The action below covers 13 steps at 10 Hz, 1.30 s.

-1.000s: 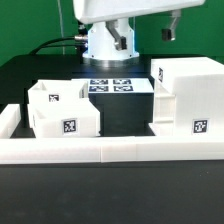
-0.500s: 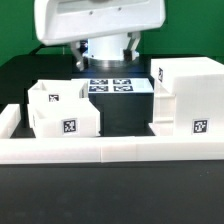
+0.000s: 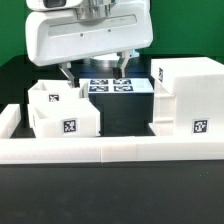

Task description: Assemble drawer

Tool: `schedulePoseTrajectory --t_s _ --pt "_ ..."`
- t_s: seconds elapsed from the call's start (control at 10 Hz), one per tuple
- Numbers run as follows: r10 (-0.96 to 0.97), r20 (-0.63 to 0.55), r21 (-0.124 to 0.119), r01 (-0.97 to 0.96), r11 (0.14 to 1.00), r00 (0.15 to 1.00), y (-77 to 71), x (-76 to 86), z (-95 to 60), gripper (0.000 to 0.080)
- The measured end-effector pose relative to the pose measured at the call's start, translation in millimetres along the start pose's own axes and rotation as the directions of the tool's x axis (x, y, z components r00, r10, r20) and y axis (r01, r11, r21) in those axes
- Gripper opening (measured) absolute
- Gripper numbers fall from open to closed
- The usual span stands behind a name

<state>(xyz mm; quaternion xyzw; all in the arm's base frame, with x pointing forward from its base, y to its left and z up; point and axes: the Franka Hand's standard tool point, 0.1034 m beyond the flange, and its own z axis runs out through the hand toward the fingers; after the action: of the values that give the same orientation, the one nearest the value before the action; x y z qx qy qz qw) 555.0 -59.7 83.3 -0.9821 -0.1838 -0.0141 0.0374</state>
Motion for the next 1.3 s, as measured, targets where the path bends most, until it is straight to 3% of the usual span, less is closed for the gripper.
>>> schedulePoseTrajectory --t_s 0.2,0.4,0.8,1.3 --pt "-0.015 0.001 -0.001 0.015 1.0 1.0 2.1 -2.5 3.5 0.0649" --pt "-0.018 0.004 -0.013 0.018 1.0 1.0 10.7 -14.5 24.1 0.0649" --pt "-0.011 0.005 -0.032 0.011 0.999 1.0 15.7 -22.6 53.8 0.0649" --pt "-0.01 0.011 -0.046 0.01 0.999 1.0 8.8 -41.2 74.8 0.0649"
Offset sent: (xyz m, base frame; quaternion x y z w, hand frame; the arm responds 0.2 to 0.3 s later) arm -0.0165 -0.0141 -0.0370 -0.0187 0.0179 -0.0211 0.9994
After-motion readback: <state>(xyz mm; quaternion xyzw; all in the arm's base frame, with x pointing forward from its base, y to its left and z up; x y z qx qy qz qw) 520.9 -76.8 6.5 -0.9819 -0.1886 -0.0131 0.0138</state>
